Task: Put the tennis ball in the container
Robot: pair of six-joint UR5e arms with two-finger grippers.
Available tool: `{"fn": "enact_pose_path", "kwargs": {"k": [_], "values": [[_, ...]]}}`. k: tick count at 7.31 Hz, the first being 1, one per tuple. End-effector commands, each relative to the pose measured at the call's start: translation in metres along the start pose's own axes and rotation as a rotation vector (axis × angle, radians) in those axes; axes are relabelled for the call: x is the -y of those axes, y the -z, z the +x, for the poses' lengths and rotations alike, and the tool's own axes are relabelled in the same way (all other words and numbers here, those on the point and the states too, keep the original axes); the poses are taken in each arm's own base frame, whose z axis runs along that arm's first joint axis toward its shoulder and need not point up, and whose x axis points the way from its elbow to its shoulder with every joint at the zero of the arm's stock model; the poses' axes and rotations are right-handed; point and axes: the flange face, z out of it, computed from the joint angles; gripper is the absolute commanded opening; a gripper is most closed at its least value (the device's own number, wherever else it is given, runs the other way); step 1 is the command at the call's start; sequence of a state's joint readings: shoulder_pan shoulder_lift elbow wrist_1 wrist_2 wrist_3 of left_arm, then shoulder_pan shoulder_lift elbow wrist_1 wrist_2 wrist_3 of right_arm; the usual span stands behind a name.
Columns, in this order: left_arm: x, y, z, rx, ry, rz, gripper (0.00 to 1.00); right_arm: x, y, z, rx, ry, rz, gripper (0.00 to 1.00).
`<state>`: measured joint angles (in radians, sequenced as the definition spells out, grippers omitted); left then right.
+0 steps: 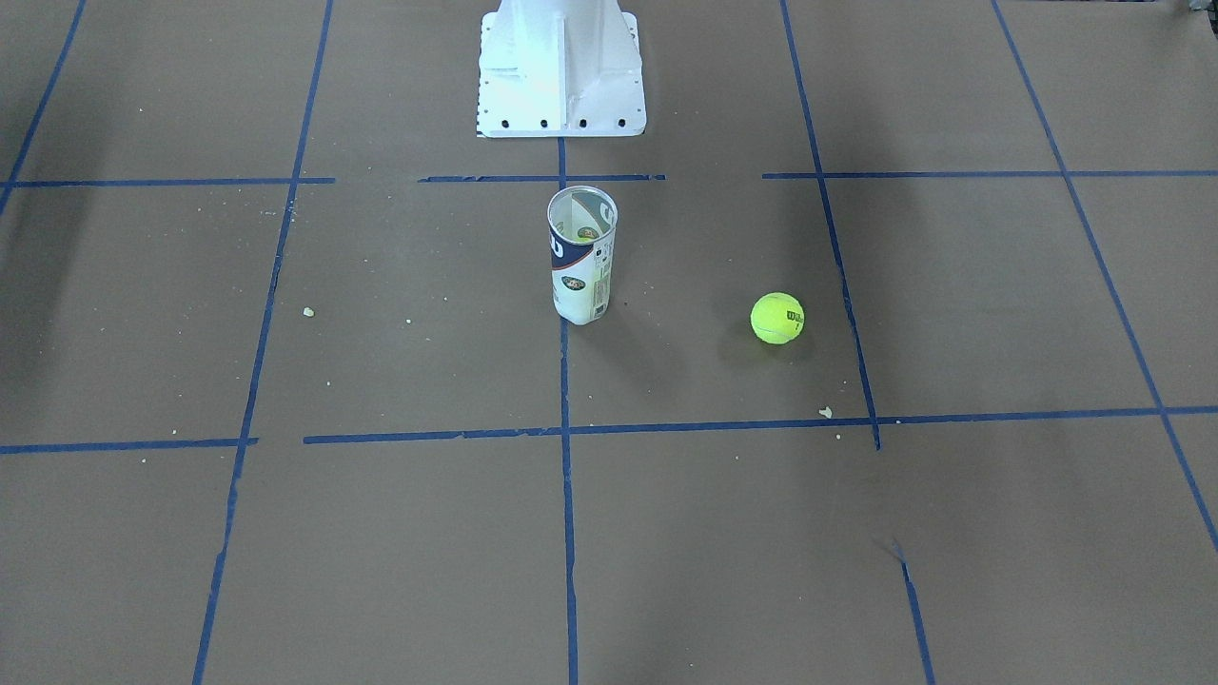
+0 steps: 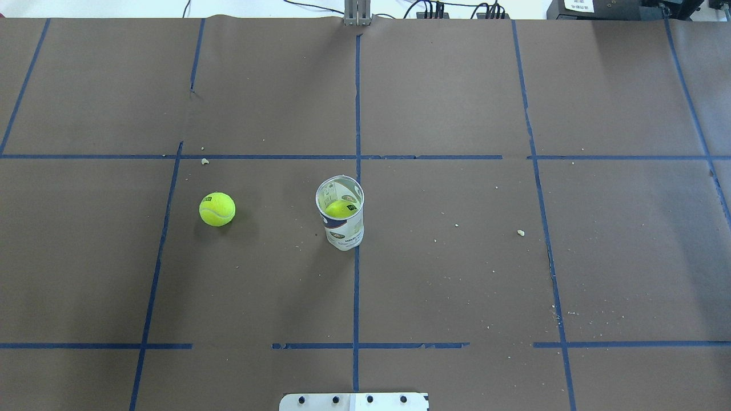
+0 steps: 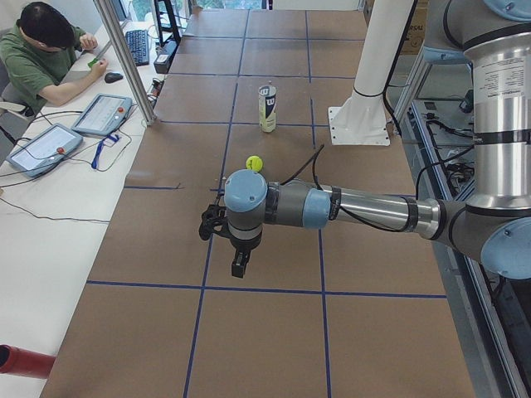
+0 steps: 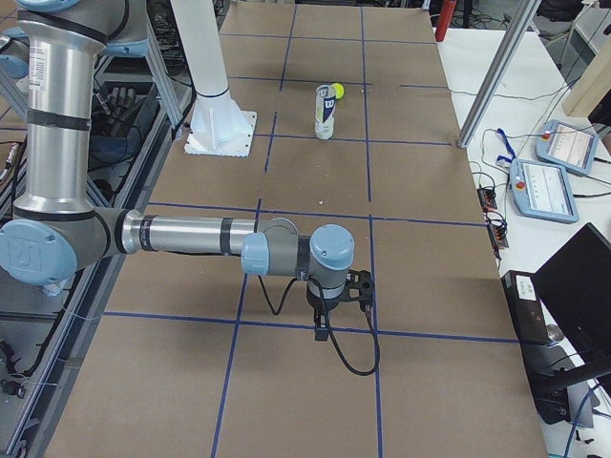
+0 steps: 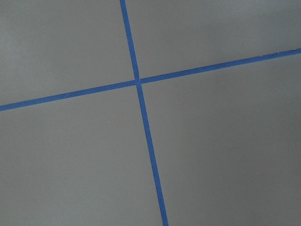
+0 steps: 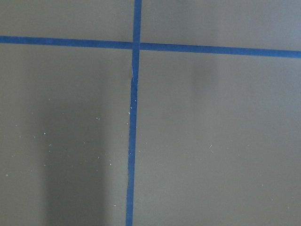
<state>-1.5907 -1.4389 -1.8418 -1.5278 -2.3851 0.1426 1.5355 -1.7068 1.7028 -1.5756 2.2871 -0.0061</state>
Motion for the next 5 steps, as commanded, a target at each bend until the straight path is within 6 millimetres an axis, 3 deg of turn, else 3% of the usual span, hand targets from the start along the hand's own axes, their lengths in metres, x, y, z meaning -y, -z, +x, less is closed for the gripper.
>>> {"fn": "enact_pose_path", "kwargs": {"k": [1, 4, 5], "values": [[0.000, 0.002, 0.001, 0.002, -0.004, 0.005, 1.00, 0.000, 0.000, 0.000, 0.000, 0.000, 0.000, 1.00], [0.003, 0.002, 0.002, 0.003, -0.003, 0.004, 1.00, 0.000, 0.000, 0.000, 0.000, 0.000, 0.000, 1.00], [0.016, 0.009, 0.007, 0.005, -0.017, 0.023, 1.00, 0.001, 0.000, 0.000, 0.000, 0.001, 0.001, 1.00]]}}
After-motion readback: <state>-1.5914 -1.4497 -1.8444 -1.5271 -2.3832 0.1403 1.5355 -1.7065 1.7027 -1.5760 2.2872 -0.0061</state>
